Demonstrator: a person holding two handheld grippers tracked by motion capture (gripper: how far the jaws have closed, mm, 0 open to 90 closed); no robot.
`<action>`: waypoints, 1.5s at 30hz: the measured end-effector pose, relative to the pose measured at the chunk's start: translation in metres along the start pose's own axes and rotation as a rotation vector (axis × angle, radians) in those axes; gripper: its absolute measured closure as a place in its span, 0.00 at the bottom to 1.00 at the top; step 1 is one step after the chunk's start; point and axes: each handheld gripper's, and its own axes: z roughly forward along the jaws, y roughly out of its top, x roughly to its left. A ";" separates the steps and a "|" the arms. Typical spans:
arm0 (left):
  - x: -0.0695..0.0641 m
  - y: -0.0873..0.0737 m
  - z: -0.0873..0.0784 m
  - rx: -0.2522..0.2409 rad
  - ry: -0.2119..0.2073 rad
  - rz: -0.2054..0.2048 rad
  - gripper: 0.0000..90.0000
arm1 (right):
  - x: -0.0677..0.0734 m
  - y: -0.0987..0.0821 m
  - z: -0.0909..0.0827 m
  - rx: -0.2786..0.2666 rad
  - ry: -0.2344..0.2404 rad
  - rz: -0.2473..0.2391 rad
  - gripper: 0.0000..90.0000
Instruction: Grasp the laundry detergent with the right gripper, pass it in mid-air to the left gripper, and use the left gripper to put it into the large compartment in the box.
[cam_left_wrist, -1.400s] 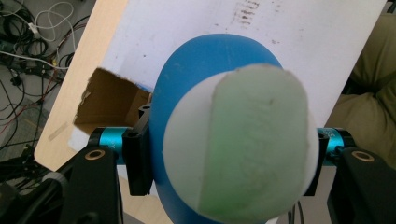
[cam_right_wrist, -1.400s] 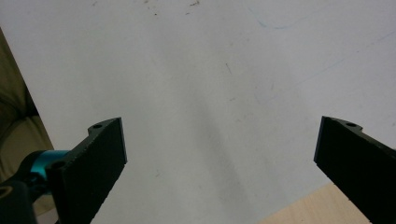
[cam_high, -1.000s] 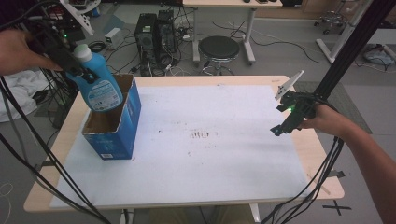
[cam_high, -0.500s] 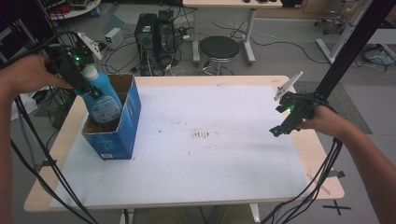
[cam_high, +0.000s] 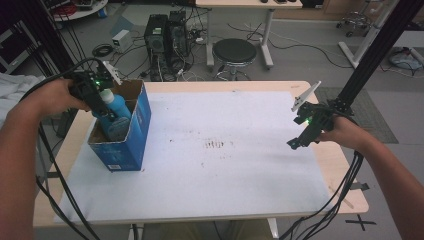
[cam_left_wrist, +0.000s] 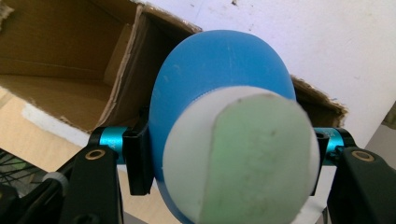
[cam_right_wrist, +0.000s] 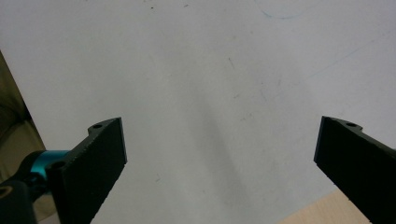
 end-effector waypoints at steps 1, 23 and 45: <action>0.000 0.000 0.002 0.005 0.000 0.002 0.42 | 0.000 0.000 0.001 0.004 0.001 0.003 0.02; 0.000 -0.006 0.056 0.093 -0.032 0.022 0.42 | 0.002 0.002 0.012 0.006 0.019 -0.016 0.02; 0.002 -0.007 0.055 0.088 -0.008 -0.032 0.30 | 0.004 0.000 0.012 0.005 0.017 -0.021 0.02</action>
